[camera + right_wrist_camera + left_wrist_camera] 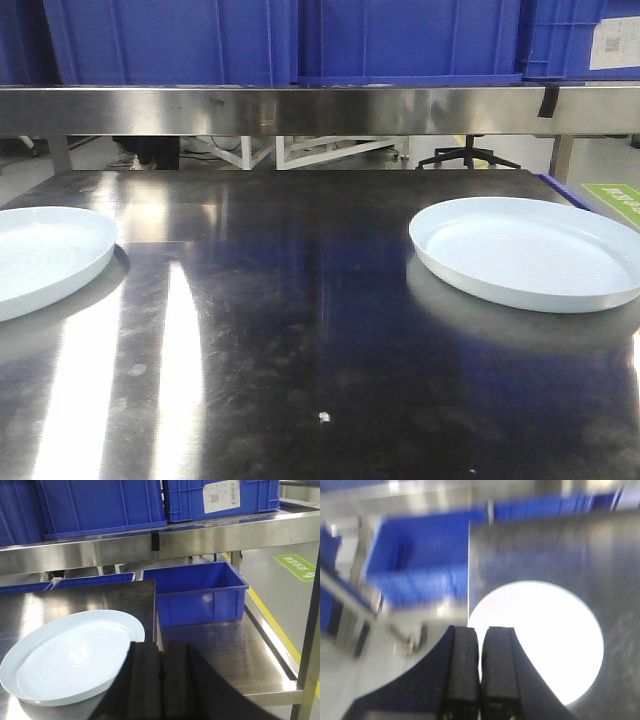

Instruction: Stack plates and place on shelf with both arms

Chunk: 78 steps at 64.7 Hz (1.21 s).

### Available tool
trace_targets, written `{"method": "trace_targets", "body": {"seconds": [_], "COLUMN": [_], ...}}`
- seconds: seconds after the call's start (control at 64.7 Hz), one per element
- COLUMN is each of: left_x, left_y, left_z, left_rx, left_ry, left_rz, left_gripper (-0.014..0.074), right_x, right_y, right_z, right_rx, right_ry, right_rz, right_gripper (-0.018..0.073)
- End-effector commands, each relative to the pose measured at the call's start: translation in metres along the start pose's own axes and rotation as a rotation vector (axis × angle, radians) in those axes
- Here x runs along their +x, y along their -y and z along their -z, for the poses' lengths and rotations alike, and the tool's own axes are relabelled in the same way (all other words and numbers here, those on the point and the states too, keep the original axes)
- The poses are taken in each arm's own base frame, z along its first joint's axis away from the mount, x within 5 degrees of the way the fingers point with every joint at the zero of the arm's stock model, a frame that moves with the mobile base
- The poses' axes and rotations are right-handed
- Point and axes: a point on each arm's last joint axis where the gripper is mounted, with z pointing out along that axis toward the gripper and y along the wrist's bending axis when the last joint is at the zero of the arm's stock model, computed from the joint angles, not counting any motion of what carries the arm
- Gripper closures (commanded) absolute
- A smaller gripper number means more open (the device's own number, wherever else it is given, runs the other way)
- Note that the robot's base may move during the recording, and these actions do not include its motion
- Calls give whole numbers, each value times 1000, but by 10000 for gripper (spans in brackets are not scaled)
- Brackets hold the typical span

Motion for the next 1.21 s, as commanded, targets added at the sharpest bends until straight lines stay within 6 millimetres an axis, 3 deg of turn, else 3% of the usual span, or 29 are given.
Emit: {"method": "trace_targets", "body": {"seconds": [0.0, 0.232, 1.19], "left_x": [-16, -28, -27], "left_y": [-1, 2, 2], "left_z": [0, -1, -2], "left_rx": [-6, 20, 18], "left_ry": [23, 143, 134], "left_rz": [-3, 2, -1], "left_gripper": [493, 493, 493], "right_x": [-9, -9, -10], "right_y": [0, 0, 0], "right_z": [2, 2, 2], "right_rx": [-5, -5, -5], "right_ry": [110, 110, 119], "right_rz": [4, 4, 5], "right_gripper": [504, 504, 504]}}
